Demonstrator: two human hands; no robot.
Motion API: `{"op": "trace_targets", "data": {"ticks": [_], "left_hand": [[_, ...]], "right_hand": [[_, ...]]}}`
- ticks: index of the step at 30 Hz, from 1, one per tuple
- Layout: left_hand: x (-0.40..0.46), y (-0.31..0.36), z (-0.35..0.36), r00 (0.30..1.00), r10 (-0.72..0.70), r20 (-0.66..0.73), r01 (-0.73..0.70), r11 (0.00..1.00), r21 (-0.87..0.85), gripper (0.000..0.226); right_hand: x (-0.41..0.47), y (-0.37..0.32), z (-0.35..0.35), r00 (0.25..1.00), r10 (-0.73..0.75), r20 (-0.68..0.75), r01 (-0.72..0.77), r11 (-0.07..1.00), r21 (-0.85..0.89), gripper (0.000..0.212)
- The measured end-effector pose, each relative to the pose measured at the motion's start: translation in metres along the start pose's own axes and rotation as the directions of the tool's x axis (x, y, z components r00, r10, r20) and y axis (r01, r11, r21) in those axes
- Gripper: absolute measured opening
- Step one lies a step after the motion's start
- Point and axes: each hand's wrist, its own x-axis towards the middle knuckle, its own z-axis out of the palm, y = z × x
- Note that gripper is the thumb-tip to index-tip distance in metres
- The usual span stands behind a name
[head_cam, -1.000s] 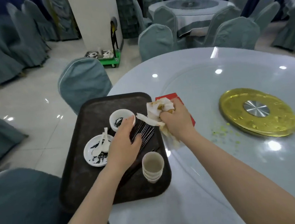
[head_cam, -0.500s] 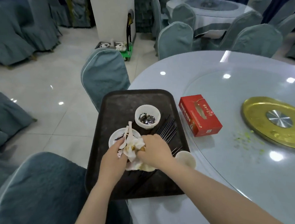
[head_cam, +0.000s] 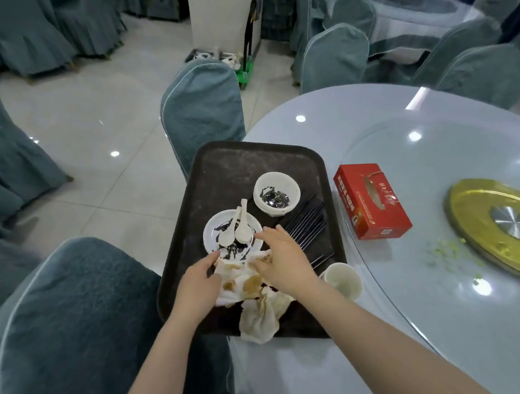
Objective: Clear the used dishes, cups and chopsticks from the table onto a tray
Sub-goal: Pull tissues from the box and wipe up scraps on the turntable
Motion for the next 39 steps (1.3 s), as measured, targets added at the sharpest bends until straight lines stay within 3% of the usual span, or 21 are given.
{"op": "trace_targets", "data": {"ticks": [7,17,23,26,34,39], "left_hand": [[0.015,0.034,0.013,0.994,0.081,-0.072,-0.082,0.996,-0.019,0.053],[0.037,0.090,0.072,0.975,0.215,0.063,-0.218,0.975,0.042,0.046],[0.060,0.111,0.106,0.956,0.254,0.147,-0.265,0.963,0.058,0.045],[0.072,0.115,0.120,0.954,0.248,0.170,-0.260,0.964,0.053,0.045],[0.109,0.137,0.164,0.918,0.290,0.270,-0.333,0.934,0.128,0.045],[0.117,0.154,0.192,0.880,0.326,0.346,-0.390,0.912,0.131,0.047]], "right_hand": [[-0.007,0.015,-0.075,0.970,0.044,-0.237,-0.043,0.999,0.010,0.032],[-0.026,0.106,-0.134,0.865,0.342,-0.366,-0.364,0.931,0.010,0.021],[-0.030,0.166,-0.141,0.814,0.451,-0.367,-0.455,0.887,0.080,0.023],[-0.023,0.189,-0.142,0.819,0.432,-0.378,-0.453,0.891,0.037,0.027],[0.007,0.232,-0.148,0.806,0.408,-0.428,-0.394,0.911,0.125,0.028],[-0.015,0.263,-0.136,0.671,0.484,-0.562,-0.414,0.873,0.258,0.041]]}}
